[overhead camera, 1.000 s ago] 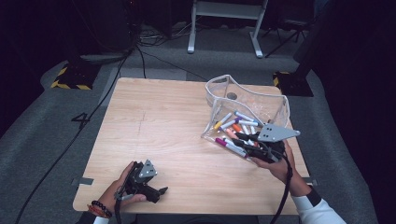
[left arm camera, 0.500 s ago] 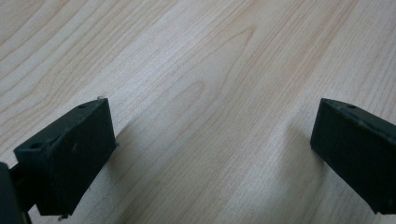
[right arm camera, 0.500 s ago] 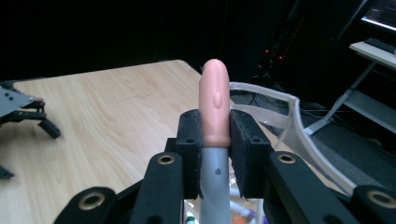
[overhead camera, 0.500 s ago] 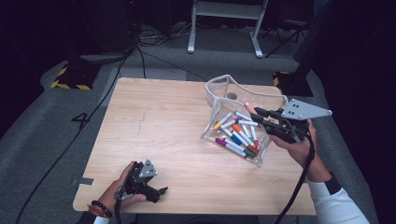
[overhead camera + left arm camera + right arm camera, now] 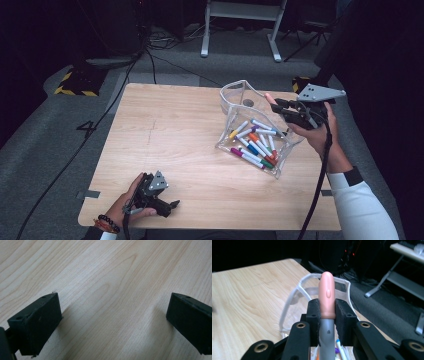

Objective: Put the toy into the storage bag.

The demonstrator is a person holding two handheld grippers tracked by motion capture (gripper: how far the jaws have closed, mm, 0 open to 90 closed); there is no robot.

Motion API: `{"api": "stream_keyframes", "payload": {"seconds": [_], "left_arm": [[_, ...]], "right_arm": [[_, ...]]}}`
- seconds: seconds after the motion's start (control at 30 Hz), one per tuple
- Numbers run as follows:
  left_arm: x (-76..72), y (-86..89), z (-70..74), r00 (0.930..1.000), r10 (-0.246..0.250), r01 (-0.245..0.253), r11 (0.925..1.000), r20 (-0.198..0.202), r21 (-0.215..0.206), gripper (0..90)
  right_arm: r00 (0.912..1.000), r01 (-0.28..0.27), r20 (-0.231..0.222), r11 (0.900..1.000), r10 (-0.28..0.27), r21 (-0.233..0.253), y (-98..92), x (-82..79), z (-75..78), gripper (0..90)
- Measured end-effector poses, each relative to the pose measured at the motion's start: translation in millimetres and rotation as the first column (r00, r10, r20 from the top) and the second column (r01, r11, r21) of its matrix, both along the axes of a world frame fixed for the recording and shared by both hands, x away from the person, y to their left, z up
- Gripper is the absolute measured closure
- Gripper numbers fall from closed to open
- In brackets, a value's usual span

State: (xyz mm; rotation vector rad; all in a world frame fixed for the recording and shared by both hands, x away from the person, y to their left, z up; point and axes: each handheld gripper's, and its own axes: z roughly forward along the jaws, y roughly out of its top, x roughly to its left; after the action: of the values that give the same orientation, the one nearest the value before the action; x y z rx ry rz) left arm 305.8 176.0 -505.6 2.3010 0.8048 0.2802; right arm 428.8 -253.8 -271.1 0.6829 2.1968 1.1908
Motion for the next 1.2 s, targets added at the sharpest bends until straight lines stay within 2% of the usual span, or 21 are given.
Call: {"api": "stream_keyframes", "payload": {"seconds": [0.07,0.23,0.27,0.33,0.57,0.63,0.73,0.9,0.97,1.03,1.1,1.2], "left_arm": [[0.2,0.0,0.0,1.0000,-0.002,0.002,1.0000,-0.001,0.000,0.1],[0.3,0.0,0.0,1.0000,-0.002,0.002,1.0000,0.000,0.000,0.1],[0.3,0.0,0.0,1.0000,-0.002,0.002,1.0000,-0.001,0.000,0.1],[0.4,0.1,0.0,1.0000,-0.003,0.003,1.0000,-0.001,0.000,0.1],[0.4,0.0,-0.1,1.0000,-0.002,0.002,1.0000,-0.001,0.000,0.1],[0.7,0.1,0.0,1.0000,-0.005,0.005,1.0000,0.000,0.000,0.1],[0.7,0.1,-0.1,1.0000,-0.005,0.005,1.0000,0.000,0.000,0.1],[0.7,0.1,0.0,1.0000,-0.005,0.005,1.0000,0.000,0.000,0.1],[0.7,0.1,-0.1,1.0000,-0.004,0.004,1.0000,0.000,0.000,0.1],[0.7,0.1,-0.1,1.0000,-0.005,0.005,1.0000,0.000,0.000,0.1],[0.7,0.1,-0.1,1.0000,-0.005,0.005,1.0000,0.000,0.000,0.1],[0.6,0.1,-0.1,1.0000,-0.005,0.005,1.0000,0.000,0.000,0.1]], "right_arm": [[0.9997,0.022,-0.011,0.999,-0.022,-0.028,1.1,10.3,-3.1,75.0],[0.9976,0.040,-0.054,0.998,-0.042,-0.040,1.2,28.9,-8.3,75.0],[0.9965,0.056,-0.059,0.996,-0.060,-0.065,2.4,33.9,-10.0,75.0],[0.9953,0.064,-0.069,0.995,-0.069,-0.078,3.2,39.0,-12.3,74.9],[0.9838,0.089,-0.143,0.987,-0.108,-0.137,4.4,60.3,-26.4,74.9],[0.9795,0.088,-0.164,0.980,-0.118,-0.180,7.6,63.7,-30.8,74.9],[0.9724,0.082,-0.197,0.973,-0.125,-0.214,10.7,67.4,-35.6,74.9],[0.9568,0.080,-0.253,0.966,-0.143,-0.246,12.9,74.1,-42.9,74.9],[0.9513,0.087,-0.264,0.959,-0.160,-0.268,13.2,76.8,-44.7,74.9],[0.9431,0.089,-0.281,0.949,-0.178,-0.304,15.1,79.6,-48.2,74.9],[0.9403,0.076,-0.292,0.944,-0.175,-0.321,16.8,80.8,-50.2,74.9],[0.9429,0.061,-0.286,0.933,-0.171,-0.354,21.7,80.4,-51.3,74.8]]}}
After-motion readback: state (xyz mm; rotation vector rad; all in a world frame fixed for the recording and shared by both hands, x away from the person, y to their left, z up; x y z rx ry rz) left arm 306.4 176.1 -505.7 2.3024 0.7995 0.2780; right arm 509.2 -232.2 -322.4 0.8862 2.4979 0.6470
